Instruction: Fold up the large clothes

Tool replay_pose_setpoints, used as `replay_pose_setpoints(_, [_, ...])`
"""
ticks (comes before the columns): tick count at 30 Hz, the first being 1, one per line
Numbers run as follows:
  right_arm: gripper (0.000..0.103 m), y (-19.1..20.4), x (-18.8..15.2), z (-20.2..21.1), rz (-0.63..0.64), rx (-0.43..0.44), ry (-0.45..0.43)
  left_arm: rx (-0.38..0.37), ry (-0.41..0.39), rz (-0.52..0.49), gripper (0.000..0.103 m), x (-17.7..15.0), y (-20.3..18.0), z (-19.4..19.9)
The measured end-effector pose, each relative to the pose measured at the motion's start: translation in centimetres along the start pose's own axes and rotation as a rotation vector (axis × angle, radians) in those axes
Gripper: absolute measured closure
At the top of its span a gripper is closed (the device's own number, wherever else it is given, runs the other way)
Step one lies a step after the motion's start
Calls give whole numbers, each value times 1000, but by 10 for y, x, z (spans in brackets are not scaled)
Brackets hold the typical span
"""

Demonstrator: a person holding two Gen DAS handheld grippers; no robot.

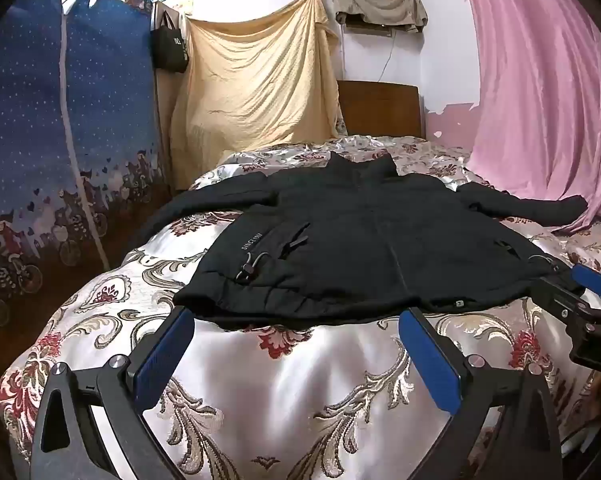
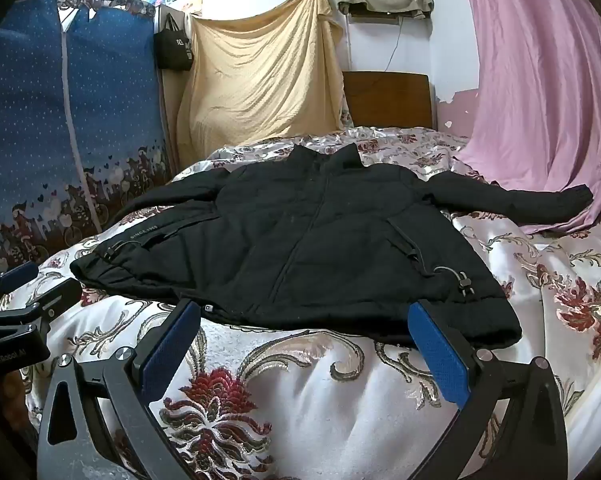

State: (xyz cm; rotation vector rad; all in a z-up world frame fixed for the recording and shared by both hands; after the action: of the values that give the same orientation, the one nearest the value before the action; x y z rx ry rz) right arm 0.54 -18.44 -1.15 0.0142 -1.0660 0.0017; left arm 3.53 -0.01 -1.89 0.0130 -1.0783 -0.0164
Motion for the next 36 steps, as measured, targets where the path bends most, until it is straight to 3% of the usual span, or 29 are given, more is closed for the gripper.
replay_pose_setpoints(36, [1, 1, 0, -1, 7, -1, 0, -5, -5, 6, 0, 0, 0, 0])
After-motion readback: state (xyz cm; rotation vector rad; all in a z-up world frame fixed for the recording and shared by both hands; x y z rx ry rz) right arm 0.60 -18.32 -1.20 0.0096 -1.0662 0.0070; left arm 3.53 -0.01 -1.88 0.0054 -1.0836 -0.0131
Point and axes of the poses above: each gripper's, at about its wrist camera, not at the fingertips, and z roughly against the way its jaws point, y to its left, x to its top, the point moved 4 cm from there along -z, roughly the way its jaws point, and after that the axes turned 3 degrees about z, right-handed, at the moved point
